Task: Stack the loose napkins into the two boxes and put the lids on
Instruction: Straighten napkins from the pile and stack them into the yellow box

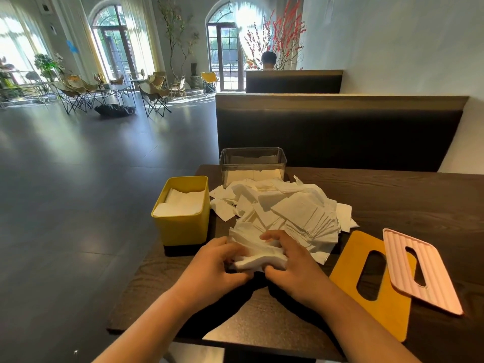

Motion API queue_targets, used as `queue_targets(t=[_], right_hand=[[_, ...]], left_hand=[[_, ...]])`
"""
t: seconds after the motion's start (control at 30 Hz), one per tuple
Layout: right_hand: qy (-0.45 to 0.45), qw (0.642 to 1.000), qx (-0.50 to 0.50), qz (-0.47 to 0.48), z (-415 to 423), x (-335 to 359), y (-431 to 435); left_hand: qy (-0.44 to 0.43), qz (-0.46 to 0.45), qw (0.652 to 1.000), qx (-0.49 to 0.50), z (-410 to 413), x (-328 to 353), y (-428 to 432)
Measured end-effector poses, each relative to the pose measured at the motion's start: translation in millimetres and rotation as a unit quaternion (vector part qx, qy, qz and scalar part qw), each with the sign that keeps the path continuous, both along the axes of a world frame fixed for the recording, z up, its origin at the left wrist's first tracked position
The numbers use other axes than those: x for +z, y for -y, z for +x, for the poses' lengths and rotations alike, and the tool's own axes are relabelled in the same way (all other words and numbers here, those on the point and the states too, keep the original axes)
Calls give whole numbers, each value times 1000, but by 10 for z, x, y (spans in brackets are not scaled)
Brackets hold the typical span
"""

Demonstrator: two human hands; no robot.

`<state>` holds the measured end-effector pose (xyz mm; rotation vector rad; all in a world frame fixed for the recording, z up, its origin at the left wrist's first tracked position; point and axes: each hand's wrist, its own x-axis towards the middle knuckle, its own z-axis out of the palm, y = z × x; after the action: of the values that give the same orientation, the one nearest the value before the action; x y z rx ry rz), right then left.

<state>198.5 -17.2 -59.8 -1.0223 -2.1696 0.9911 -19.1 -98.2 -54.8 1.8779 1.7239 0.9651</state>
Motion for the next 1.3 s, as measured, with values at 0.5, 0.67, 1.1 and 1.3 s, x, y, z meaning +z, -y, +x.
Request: queue_targets(t=[0.5,0.67,1.1,1.3], right_hand=[[-93,994,-8,-55,33,92,4],[-79,992,14,-98,44,57,-37],[-169,978,-48,-116,-86,-48,-56],[-189,977,-37,-91,-69,1,-28]], left_hand=[[200,-51,978,32,146,6,-116],[232,-47,972,8,228,12,-127],[258,-20,965,46,345,-17,-122],[277,-10,960,36,346,14,-134]])
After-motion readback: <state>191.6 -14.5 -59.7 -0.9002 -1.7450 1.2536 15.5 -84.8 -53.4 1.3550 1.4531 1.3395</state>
